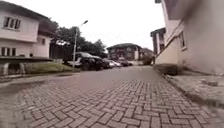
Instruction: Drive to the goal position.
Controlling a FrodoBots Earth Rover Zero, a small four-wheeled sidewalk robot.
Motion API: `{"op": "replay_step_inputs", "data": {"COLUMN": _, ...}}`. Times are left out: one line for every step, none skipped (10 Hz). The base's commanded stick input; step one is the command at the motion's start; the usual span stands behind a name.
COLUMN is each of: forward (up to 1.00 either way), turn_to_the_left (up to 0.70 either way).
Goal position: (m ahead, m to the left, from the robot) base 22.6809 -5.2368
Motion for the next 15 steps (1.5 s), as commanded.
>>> {"op": "replay_step_inputs", "data": {"forward": 0.7, "turn_to_the_left": -0.35}}
{"op": "replay_step_inputs", "data": {"forward": 0.7, "turn_to_the_left": -0.35}}
{"op": "replay_step_inputs", "data": {"forward": 0.7, "turn_to_the_left": -0.35}}
{"op": "replay_step_inputs", "data": {"forward": 0.7, "turn_to_the_left": -0.35}}
{"op": "replay_step_inputs", "data": {"forward": 0.7, "turn_to_the_left": -0.35}}
{"op": "replay_step_inputs", "data": {"forward": 0.7, "turn_to_the_left": -0.35}}
{"op": "replay_step_inputs", "data": {"forward": 0.7, "turn_to_the_left": -0.35}}
{"op": "replay_step_inputs", "data": {"forward": 0.7, "turn_to_the_left": -0.35}}
{"op": "replay_step_inputs", "data": {"forward": 0.7, "turn_to_the_left": 0.0}}
{"op": "replay_step_inputs", "data": {"forward": 0.7, "turn_to_the_left": 0.0}}
{"op": "replay_step_inputs", "data": {"forward": 0.7, "turn_to_the_left": 0.0}}
{"op": "replay_step_inputs", "data": {"forward": 0.7, "turn_to_the_left": 0.0}}
{"op": "replay_step_inputs", "data": {"forward": 0.7, "turn_to_the_left": 0.0}}
{"op": "replay_step_inputs", "data": {"forward": 0.7, "turn_to_the_left": 0.0}}
{"op": "replay_step_inputs", "data": {"forward": 0.7, "turn_to_the_left": 0.0}}
